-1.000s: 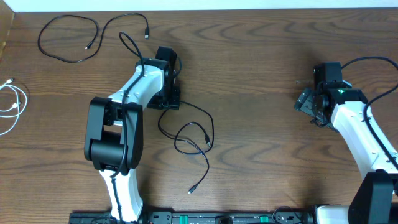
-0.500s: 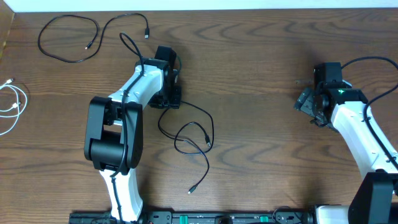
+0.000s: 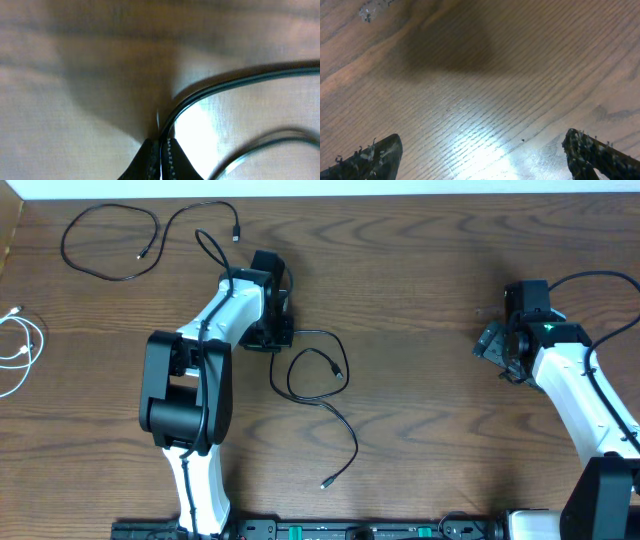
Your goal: Untangle cables
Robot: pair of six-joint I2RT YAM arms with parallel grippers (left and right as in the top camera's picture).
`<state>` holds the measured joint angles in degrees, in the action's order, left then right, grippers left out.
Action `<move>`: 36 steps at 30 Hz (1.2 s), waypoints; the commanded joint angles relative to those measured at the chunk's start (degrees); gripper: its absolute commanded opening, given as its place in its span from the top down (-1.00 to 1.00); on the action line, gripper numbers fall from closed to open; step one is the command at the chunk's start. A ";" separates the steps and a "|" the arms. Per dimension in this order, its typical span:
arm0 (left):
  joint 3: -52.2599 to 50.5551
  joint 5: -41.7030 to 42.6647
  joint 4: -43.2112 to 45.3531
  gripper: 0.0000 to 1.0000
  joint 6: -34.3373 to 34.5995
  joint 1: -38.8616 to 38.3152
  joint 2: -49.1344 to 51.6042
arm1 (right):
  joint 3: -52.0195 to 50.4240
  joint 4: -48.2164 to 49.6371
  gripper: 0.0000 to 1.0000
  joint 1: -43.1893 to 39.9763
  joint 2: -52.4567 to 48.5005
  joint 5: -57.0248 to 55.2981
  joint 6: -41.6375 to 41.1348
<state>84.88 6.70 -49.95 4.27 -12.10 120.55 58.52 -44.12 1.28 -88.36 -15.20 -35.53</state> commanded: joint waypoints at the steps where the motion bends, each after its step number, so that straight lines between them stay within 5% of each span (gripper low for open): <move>1: 4.79 2.67 -2.69 0.86 2.49 -0.07 -3.06 | 0.07 -0.07 -0.98 -0.11 -0.07 -0.70 0.44; 14: 7.82 4.31 -1.05 0.85 7.41 -0.07 -25.86 | 0.07 -0.07 -0.99 -0.11 -0.07 -0.70 0.44; 17: 6.95 2.32 -4.72 0.13 7.39 -0.07 -25.46 | 0.07 -0.07 -0.99 -0.11 -0.07 -0.70 0.44; 19: 5.20 1.14 -5.81 -0.05 7.41 -0.07 -24.94 | 0.07 -0.07 -0.99 -0.11 -0.07 -0.70 0.44; 20: 4.09 0.31 -5.90 -0.43 7.43 -0.07 -24.52 | 0.07 -0.07 -0.99 -0.11 -0.07 -0.70 0.44; 21: 2.99 -0.76 -5.84 -0.54 7.41 -0.07 -23.82 | 0.07 -0.07 -0.98 -0.11 -0.07 -0.70 0.44; 36: 0.44 -4.37 -7.48 -0.38 5.27 -0.07 -4.70 | 0.07 -0.07 -0.99 -0.11 -0.07 -0.70 0.44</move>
<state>85.62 3.44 -56.40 10.39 -12.10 112.90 58.52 -44.12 1.28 -88.36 -15.20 -35.51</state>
